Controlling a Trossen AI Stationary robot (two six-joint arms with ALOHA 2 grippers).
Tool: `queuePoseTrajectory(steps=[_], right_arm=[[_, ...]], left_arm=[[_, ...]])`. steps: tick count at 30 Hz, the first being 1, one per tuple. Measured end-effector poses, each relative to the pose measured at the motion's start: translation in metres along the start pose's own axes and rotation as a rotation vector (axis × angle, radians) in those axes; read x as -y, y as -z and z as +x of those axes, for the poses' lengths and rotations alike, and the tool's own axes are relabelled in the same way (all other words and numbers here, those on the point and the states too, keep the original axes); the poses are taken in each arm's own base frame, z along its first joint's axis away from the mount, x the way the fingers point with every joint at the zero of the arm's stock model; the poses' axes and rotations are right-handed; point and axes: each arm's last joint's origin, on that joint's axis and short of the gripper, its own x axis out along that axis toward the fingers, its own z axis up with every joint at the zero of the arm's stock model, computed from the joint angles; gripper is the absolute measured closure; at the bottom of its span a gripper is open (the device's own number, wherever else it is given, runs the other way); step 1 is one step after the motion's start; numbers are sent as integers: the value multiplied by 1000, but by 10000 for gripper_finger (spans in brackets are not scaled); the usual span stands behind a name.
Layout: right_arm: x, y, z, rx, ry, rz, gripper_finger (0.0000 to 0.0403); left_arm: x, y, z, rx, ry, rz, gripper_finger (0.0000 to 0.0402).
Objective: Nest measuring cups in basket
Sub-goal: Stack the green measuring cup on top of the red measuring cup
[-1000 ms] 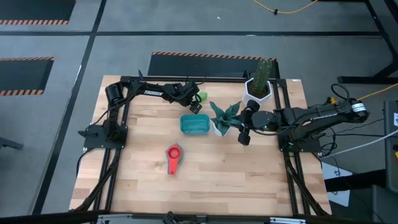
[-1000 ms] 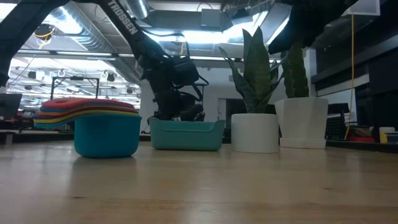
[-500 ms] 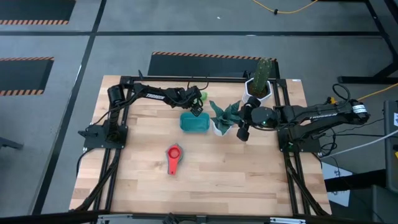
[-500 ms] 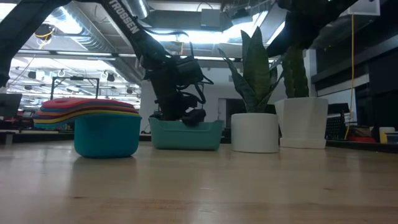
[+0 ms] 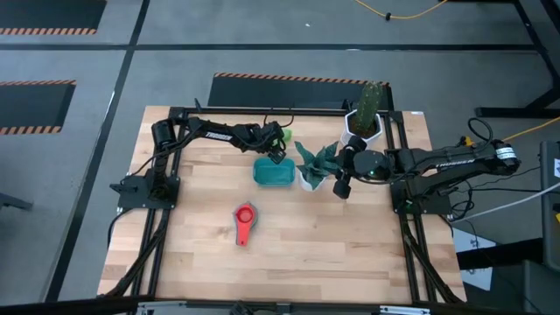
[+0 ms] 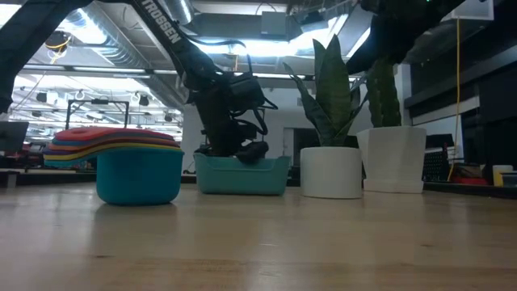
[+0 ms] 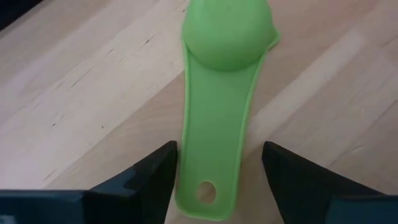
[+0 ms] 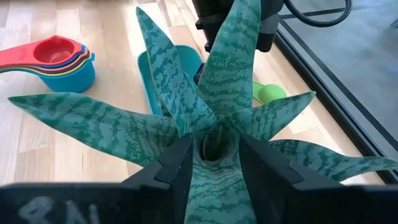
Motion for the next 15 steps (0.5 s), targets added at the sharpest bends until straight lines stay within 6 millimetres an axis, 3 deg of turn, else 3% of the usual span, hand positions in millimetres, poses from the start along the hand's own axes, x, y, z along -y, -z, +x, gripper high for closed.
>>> queuePoseTrajectory(steps=[15], right_arm=[[0, 0, 0, 0, 0, -1, 267]], left_arm=[[0, 1, 0, -4, -2, -12, 259]])
